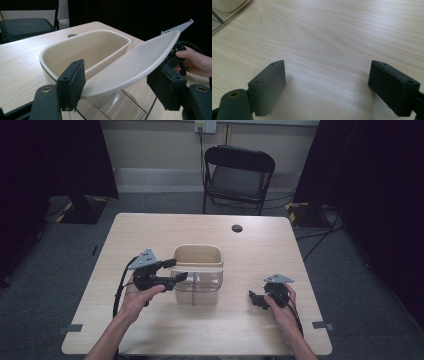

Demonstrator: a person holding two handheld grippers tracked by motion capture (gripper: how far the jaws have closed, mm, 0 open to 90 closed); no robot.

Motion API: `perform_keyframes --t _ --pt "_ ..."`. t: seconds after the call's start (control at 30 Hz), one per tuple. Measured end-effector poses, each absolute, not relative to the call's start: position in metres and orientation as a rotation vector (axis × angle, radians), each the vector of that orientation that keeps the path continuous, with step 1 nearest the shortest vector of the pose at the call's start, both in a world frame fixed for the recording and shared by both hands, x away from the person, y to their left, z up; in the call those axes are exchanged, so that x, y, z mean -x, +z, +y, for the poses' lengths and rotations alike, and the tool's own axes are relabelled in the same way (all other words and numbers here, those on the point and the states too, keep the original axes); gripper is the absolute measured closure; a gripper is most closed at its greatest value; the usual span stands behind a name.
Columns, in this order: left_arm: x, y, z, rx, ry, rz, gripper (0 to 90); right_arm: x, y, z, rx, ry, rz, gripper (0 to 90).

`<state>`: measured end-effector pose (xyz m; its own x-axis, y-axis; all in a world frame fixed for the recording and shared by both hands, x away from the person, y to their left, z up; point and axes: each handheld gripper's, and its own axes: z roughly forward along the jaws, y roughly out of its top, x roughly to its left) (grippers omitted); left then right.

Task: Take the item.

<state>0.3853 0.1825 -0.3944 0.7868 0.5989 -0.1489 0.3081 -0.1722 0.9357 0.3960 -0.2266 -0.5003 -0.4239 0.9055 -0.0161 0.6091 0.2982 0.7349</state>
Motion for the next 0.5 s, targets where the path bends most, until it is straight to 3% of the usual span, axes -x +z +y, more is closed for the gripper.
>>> perform_keyframes --t 0.5 --pt "-0.3854 -0.3942 0.1822 -1.775 0.301 0.706 31.0 -0.396 -0.5003 -0.2266 -1.351 0.925 2.141 13.9"
